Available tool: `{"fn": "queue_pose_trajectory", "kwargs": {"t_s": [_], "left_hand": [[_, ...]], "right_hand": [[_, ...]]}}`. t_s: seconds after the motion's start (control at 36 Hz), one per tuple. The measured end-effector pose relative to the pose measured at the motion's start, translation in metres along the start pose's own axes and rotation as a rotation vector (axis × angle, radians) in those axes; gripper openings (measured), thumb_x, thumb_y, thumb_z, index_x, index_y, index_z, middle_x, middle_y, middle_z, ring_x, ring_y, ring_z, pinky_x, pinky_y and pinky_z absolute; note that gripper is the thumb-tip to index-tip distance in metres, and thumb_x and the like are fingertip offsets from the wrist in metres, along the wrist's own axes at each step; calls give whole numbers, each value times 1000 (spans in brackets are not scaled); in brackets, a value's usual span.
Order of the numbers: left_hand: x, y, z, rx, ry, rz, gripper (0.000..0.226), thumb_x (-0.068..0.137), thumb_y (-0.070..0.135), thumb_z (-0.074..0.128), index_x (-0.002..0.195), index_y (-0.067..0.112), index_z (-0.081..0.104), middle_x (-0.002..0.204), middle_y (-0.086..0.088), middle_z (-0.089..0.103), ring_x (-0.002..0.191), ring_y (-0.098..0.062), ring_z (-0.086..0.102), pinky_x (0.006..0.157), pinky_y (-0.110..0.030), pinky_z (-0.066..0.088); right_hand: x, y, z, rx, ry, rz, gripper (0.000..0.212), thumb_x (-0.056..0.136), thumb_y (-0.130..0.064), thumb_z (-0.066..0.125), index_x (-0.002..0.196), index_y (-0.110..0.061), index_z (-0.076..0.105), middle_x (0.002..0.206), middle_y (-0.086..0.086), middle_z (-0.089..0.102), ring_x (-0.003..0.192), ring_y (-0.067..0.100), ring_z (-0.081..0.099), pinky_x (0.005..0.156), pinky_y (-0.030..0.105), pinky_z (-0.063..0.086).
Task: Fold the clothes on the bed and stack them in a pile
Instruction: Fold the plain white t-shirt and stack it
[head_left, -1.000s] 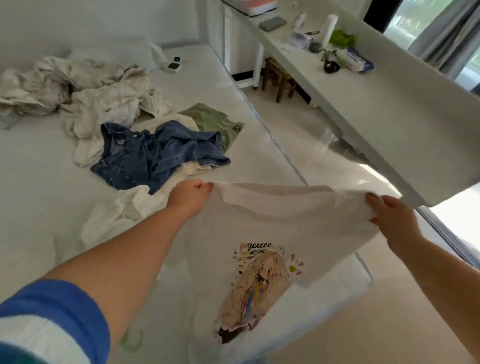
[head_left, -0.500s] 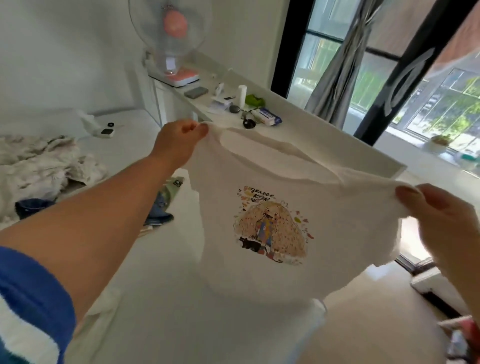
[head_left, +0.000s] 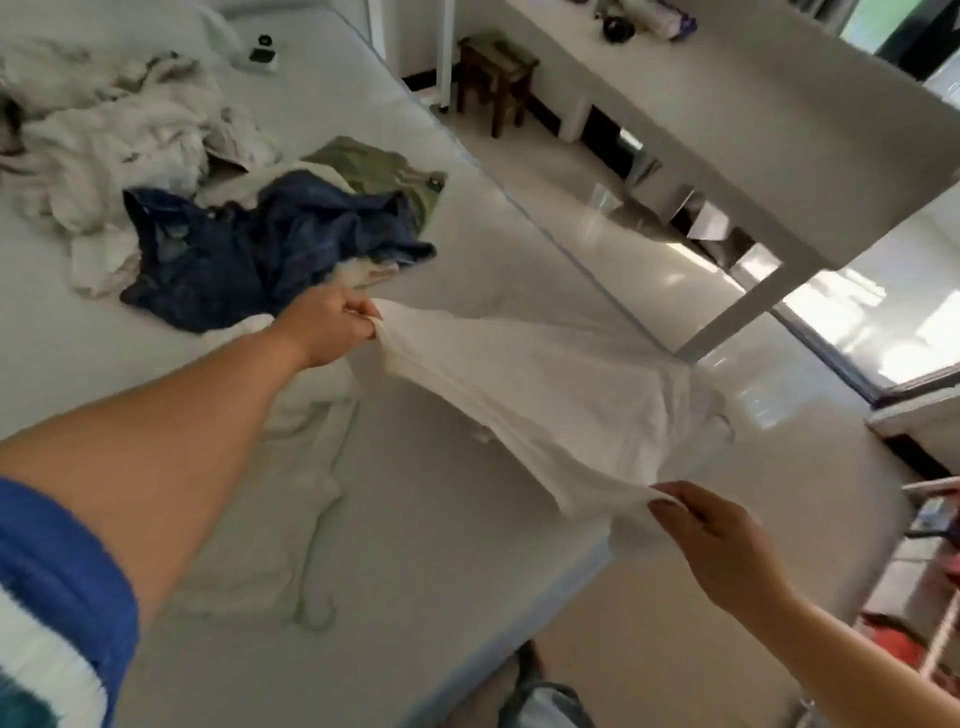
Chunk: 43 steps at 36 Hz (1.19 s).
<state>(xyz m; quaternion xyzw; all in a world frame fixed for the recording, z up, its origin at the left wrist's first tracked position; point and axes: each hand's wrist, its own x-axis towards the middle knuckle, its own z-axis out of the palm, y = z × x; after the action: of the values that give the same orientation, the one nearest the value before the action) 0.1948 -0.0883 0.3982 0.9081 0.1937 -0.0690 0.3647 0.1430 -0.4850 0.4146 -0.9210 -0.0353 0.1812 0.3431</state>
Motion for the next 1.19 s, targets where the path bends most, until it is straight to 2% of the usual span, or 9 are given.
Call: {"fn": "queue_pose_trajectory", "kwargs": {"t_s": [0.17, 0.28, 0.44, 0.61, 0.72, 0.89, 0.97, 1.08, 1.19], "left_hand": [[-26, -133, 29, 79, -61, -113, 18, 80, 9, 57, 88, 18, 71, 99, -3, 67, 90, -22, 57, 79, -26, 40], [-36, -204, 40, 115, -57, -138, 18, 76, 5, 59, 87, 11, 72, 109, -9, 65, 97, -24, 57, 77, -21, 37], [-54, -283, 45, 207, -47, -122, 20, 73, 6, 63, 92, 9, 71, 122, -10, 58, 111, -25, 53, 84, -21, 32], [-65, -346, 75, 227, -84, -177, 27, 77, 10, 58, 102, 12, 69, 143, -6, 43, 130, -20, 39, 99, -26, 29], [-86, -374, 108, 130, -85, -295, 44, 83, 12, 54, 126, 23, 57, 153, 3, 28, 136, -18, 32, 106, -28, 27], [-145, -397, 143, -63, 37, -491, 46, 87, 19, 55, 133, 20, 51, 145, -4, 40, 130, -22, 41, 102, -31, 32], [-176, -400, 156, -130, 122, -595, 43, 87, 21, 56, 129, 19, 53, 138, -5, 46, 124, -22, 45, 98, -29, 34], [-198, -397, 170, -195, 272, -718, 46, 81, 18, 60, 127, 19, 54, 134, -6, 48, 121, -22, 47, 90, -23, 32], [-196, -391, 179, -451, 291, -981, 65, 81, 24, 63, 140, 17, 37, 137, -7, 45, 120, -24, 49, 80, -25, 34]], "right_hand": [[-15, 23, 147, -18, -199, 139, 19, 90, -20, 59, 82, -35, 66, 77, -11, 67, 79, 15, 62, 65, 22, 40], [-26, 30, 228, -106, -404, 162, 15, 93, -26, 54, 85, -31, 65, 75, -13, 63, 71, 4, 56, 61, 15, 40], [-55, 32, 316, -196, -659, 182, 22, 90, -30, 57, 71, -23, 63, 66, -3, 61, 64, 12, 56, 61, 22, 41], [-68, 43, 391, -395, -835, 154, 34, 90, -35, 49, 60, -20, 41, 56, -3, 42, 52, 6, 38, 52, 18, 31], [-60, 45, 426, -504, -961, 200, 21, 91, -35, 45, 98, -28, 63, 87, -7, 64, 76, 11, 54, 66, 23, 41], [-34, 38, 451, -645, -996, 124, 38, 92, -41, 46, 127, -29, 55, 125, -4, 59, 108, 16, 56, 82, 21, 38], [-19, 29, 455, -680, -993, 100, 38, 91, -42, 49, 127, -29, 55, 126, -6, 57, 99, 14, 56, 76, 19, 40], [3, 16, 457, -724, -936, 36, 37, 90, -43, 51, 123, -28, 57, 126, -4, 58, 111, 18, 54, 92, 27, 40], [29, 4, 459, -665, -863, -32, 35, 90, -40, 53, 122, -26, 57, 115, -6, 62, 99, 14, 55, 79, 22, 38]]}}
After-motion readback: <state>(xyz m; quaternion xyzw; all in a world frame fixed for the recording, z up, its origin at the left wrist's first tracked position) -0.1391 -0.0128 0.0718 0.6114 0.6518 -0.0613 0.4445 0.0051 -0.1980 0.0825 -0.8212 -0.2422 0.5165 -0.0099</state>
